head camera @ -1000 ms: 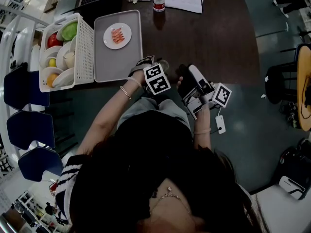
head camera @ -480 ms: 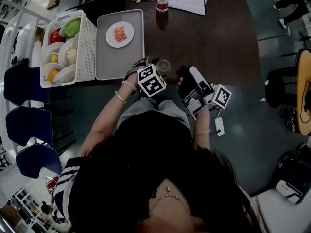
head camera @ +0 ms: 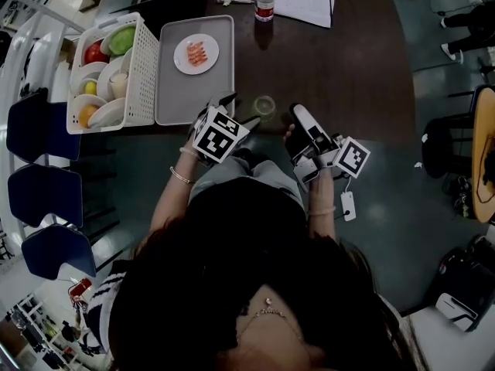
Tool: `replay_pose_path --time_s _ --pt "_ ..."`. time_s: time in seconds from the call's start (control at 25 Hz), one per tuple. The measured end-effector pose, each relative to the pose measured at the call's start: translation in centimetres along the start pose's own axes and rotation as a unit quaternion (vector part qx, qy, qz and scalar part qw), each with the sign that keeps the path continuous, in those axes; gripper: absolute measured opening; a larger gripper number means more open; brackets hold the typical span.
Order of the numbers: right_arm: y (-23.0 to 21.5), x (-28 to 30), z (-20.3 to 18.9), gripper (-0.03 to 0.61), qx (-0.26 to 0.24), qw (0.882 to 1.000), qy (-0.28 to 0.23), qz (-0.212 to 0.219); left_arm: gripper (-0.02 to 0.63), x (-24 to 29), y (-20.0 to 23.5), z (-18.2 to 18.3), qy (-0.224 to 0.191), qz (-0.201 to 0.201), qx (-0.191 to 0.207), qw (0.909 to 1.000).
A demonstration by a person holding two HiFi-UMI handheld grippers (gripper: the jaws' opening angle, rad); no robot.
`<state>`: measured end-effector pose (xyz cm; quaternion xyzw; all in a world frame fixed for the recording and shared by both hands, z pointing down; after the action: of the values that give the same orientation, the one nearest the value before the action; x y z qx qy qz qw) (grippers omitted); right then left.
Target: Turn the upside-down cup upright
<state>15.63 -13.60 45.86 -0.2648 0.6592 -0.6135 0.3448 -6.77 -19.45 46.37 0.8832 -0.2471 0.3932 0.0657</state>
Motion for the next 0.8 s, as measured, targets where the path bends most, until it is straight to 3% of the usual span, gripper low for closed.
replay_pose_path --time_s 0.2,0.48,0.6,0.76,0.8 --pt "1.0 -0.2 0.1 0.066 -0.072 0.996 -0.028 -0.052 0.35 -2.1 0.5 -0.2 -0.064 -0.001 -0.092 0.9936" --pt "2.8 0.9 -1.4 0.026 -0.222 0.968 -0.023 -0.118 0.222 -3.2 1.0 -1.4 -0.091 0.04 -0.147 0.9842" --pt "3.4 1.3 -2.1 0.023 -0.299 0.942 -0.009 -0.155 0.162 -3.7 1.1 -1.4 -0.099 0.058 -0.158 0.9808" --pt "3.9 1.9 -3.0 0.021 -0.391 0.897 0.012 -0.204 0.003 -4.6 1.2 -1.5 -0.118 0.091 -0.184 0.9716" --pt "3.9 2.0 -3.2 0.02 -0.408 0.887 0.016 -0.216 0.003 -4.7 1.2 -1.6 -0.12 0.092 -0.187 0.9706"
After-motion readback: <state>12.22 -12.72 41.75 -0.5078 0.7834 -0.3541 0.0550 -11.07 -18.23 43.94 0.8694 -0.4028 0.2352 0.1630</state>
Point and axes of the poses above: the fingertips, and each gripper's own axes: x forward along the fingers, y to its left, z out of its top, the point moved 10 cm from there along -x, backward along the fingers, and after that the axes turned 10 degrees about x, right-handed, at the moved point
